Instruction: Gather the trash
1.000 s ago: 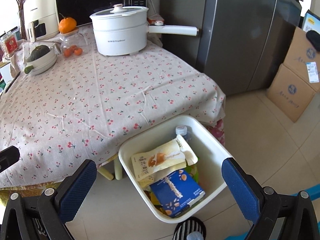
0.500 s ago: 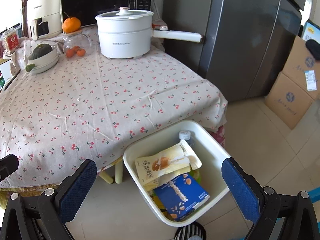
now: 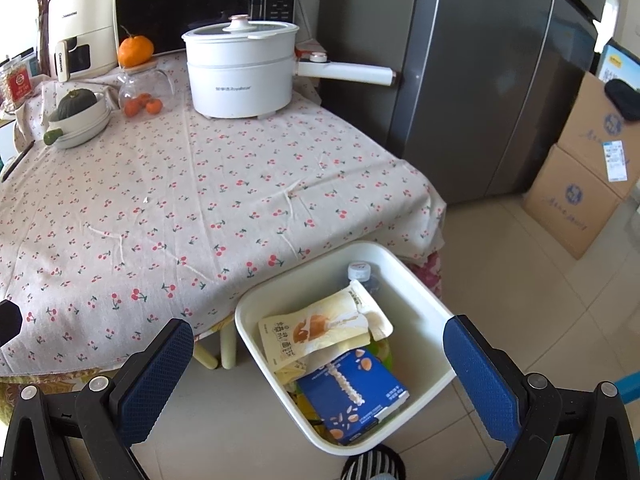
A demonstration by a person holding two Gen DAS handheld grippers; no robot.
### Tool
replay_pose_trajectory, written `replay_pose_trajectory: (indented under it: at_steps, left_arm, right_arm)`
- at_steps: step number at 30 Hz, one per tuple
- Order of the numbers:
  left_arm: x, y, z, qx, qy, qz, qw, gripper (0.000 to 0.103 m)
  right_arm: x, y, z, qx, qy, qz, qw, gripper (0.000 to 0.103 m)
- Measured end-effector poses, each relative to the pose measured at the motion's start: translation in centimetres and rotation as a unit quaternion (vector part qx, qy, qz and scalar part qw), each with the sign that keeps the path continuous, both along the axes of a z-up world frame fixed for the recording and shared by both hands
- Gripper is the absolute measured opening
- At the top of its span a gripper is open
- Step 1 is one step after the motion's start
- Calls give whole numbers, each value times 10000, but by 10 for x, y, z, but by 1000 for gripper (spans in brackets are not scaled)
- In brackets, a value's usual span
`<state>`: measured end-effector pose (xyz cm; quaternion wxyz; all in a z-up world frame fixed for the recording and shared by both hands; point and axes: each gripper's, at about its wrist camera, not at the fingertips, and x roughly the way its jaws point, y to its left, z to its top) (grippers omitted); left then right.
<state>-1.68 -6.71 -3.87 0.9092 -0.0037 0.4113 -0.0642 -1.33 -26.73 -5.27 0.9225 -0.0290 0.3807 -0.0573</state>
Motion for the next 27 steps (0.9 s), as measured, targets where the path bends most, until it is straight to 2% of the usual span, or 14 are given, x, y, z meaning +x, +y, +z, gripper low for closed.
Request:
replay_pose_trajectory:
  at_steps: [27]
  left_arm:
    - [-1,2,-1,40,0,8,10000,97]
  right_arm:
    - [0,2,-2,-63,7,37,10000,102]
